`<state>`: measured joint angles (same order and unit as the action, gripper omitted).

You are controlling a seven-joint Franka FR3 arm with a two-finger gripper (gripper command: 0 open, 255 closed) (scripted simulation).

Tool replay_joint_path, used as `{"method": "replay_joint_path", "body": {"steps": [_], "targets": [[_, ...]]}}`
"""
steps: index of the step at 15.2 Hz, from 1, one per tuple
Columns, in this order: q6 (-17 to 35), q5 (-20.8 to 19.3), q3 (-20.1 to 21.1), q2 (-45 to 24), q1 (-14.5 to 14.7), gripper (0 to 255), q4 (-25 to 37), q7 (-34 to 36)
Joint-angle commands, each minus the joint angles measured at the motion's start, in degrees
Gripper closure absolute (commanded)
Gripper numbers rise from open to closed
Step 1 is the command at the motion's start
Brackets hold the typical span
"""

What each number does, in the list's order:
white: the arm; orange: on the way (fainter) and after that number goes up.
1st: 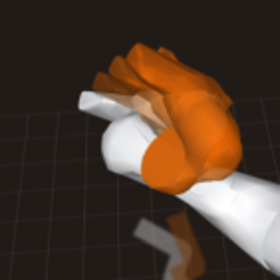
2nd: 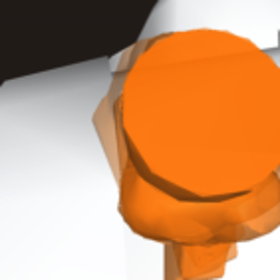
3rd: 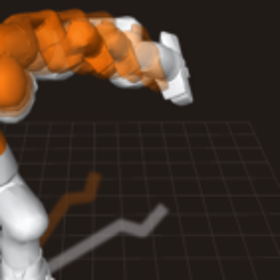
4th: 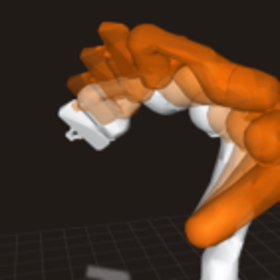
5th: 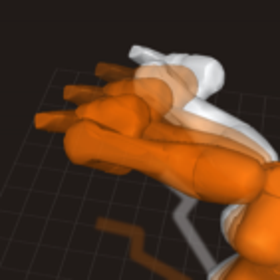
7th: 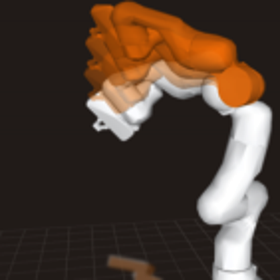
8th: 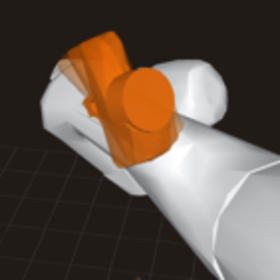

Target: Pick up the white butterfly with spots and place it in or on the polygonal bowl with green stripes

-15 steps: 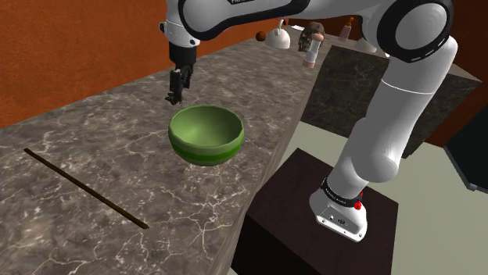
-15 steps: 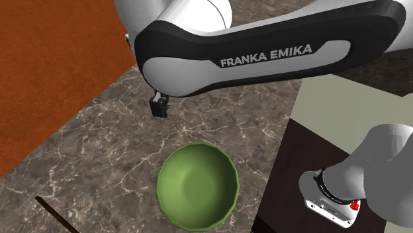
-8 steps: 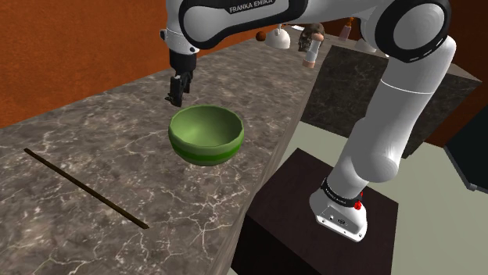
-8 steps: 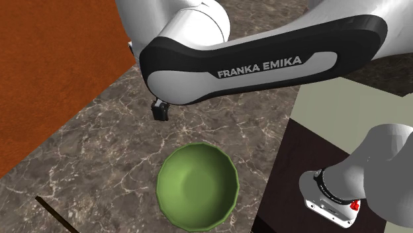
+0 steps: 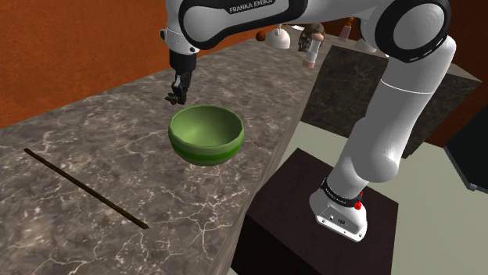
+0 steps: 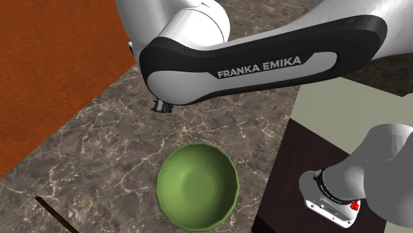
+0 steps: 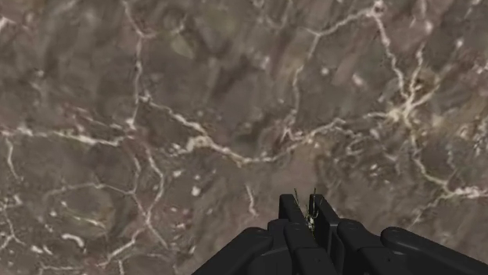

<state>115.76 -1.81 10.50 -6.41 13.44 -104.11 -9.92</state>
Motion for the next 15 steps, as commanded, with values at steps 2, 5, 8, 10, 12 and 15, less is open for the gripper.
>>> {"method": "replay_joint_path", "body": {"steps": [2, 5, 8, 10, 12, 15], "targets": [[0.00, 0.00, 0.00, 0.00, 0.00, 255, 0.00, 0.00], [0.00, 0.00, 0.00, 0.00, 0.00, 255, -0.01, 0.00], [-1.46, 0.07, 0.01, 0.26, 0.00, 255, 1.20, -0.06], [-2.95, 0.13, 0.02, 0.46, 0.00, 255, 2.51, -0.10], [-4.45, 0.17, 0.03, 0.61, 0.00, 255, 3.85, -0.14], [-6.73, 0.22, 0.04, 0.75, 0.01, 255, 5.99, -0.19]]}}
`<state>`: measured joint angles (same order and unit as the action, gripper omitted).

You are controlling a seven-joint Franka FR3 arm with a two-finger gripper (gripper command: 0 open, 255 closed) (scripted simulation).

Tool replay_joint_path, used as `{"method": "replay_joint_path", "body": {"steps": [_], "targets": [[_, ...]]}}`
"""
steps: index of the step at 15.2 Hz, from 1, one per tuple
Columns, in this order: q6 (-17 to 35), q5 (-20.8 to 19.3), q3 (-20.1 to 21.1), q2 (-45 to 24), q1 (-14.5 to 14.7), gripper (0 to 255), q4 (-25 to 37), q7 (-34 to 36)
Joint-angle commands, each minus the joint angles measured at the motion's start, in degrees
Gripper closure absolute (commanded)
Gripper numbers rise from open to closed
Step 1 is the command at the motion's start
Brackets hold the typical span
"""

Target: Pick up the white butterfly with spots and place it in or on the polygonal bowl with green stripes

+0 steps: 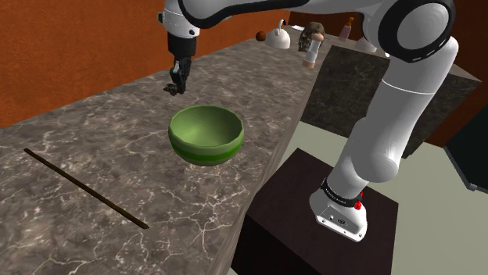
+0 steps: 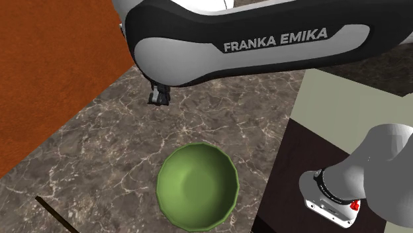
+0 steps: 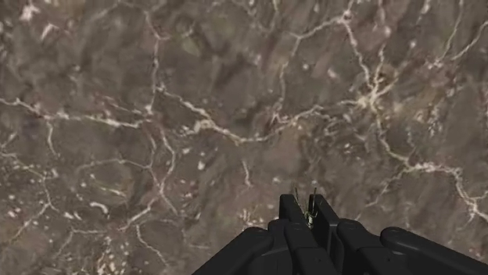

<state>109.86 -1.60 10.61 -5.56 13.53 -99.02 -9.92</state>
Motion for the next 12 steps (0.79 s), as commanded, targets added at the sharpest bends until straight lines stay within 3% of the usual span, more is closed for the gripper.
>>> {"method": "replay_joint_path", "body": {"steps": [1, 12], "targets": [[-1.59, 0.02, -0.07, -0.07, -0.08, 255, 1.64, -0.20], [-10.29, -0.08, 0.02, -0.77, 0.06, 255, 11.03, -0.21]]}}
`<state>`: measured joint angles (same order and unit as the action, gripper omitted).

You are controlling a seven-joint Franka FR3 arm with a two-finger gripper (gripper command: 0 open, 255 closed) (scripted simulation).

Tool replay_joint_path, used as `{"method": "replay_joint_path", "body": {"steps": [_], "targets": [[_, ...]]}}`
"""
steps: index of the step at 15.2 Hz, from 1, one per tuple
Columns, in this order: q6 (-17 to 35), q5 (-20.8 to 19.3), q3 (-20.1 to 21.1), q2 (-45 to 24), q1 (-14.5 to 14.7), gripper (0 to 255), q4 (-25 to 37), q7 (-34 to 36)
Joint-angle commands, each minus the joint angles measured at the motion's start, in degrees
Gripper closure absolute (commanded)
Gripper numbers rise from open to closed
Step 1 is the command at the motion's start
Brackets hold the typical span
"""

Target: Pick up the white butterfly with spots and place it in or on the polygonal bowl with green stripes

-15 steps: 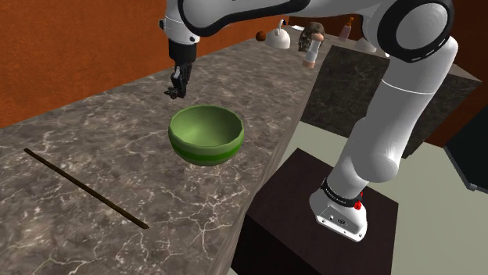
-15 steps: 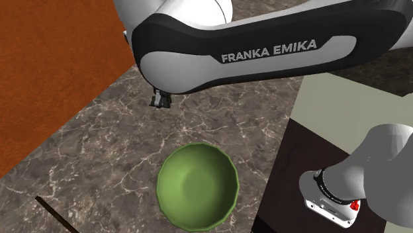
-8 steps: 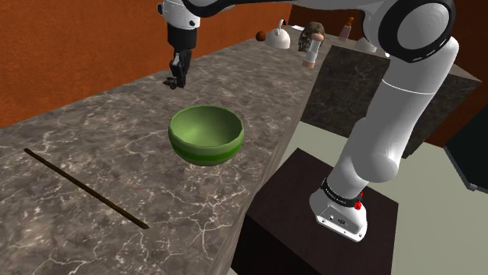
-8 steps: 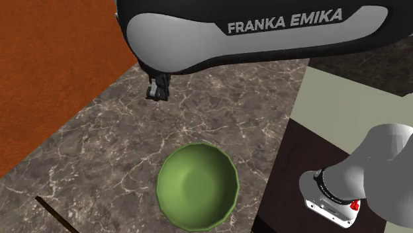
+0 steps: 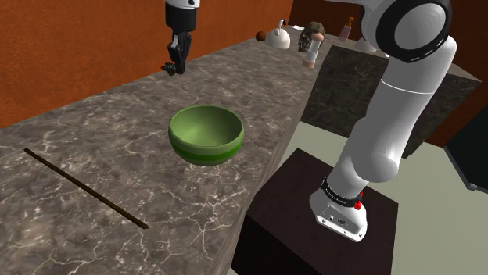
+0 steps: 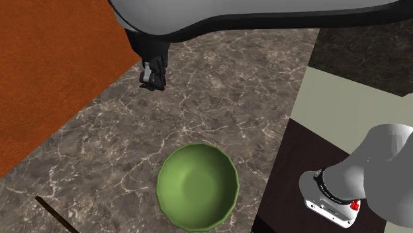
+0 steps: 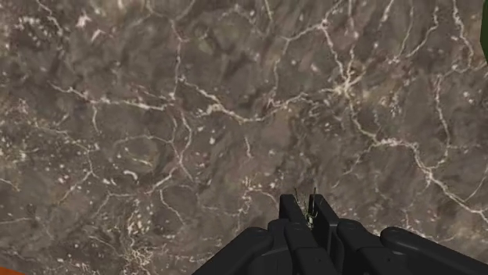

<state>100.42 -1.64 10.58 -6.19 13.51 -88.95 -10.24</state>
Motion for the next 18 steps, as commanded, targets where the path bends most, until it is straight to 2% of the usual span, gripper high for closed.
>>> {"method": "replay_joint_path", "body": {"steps": [1, 12, 18], "targets": [[-1.67, -0.07, 0.07, -0.30, 0.11, 255, 1.94, 0.11], [-10.61, -0.61, 0.24, -2.98, 0.52, 255, 13.50, 0.32], [-7.86, 1.00, 2.45, 7.66, 2.80, 255, 0.25, 5.14]]}}
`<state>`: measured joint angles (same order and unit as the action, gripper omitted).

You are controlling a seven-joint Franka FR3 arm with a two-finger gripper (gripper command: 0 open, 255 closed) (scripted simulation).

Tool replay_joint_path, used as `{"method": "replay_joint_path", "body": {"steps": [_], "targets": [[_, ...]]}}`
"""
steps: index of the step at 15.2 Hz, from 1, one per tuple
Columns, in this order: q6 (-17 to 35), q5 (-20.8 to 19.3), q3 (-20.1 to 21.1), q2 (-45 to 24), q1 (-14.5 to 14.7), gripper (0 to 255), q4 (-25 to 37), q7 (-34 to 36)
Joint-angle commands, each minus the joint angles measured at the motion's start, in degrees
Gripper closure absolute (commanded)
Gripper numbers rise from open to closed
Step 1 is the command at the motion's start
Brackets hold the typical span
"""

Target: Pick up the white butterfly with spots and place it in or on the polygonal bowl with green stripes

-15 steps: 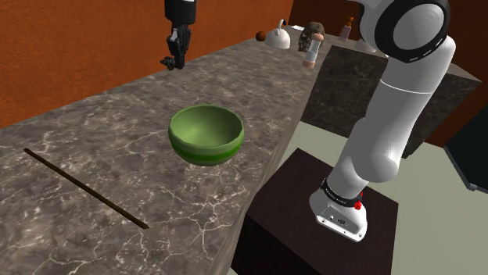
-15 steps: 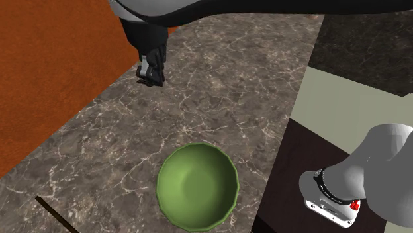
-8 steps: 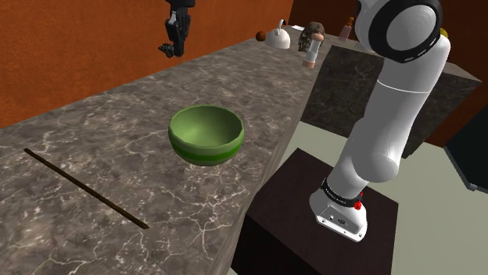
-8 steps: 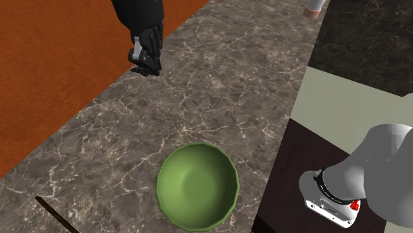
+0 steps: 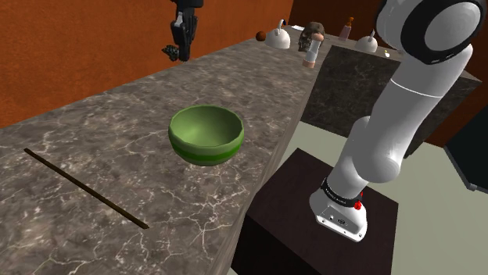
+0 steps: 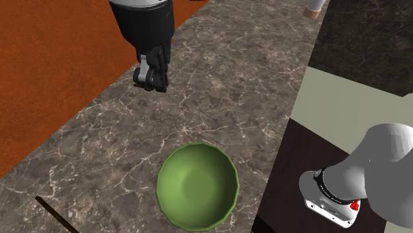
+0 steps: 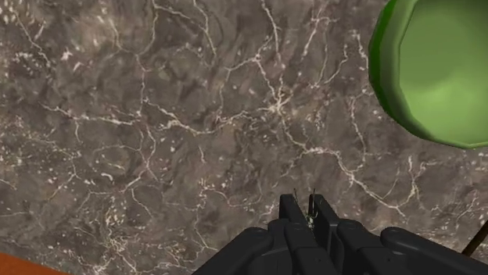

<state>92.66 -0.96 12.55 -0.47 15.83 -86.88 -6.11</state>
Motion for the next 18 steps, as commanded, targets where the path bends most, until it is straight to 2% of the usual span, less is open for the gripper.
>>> {"method": "replay_joint_path", "body": {"steps": [1, 6, 13, 18], "targets": [[0.14, 0.61, 0.90, 3.49, 0.90, 255, -3.59, 1.86], [0.75, 2.21, 3.32, 10.43, 3.09, 255, -10.94, 6.34], [0.25, 5.08, 7.83, 18.67, 6.72, 255, -18.21, 13.89], [4.12, 5.45, 7.88, 19.70, 6.89, 255, -23.07, 13.71]]}}
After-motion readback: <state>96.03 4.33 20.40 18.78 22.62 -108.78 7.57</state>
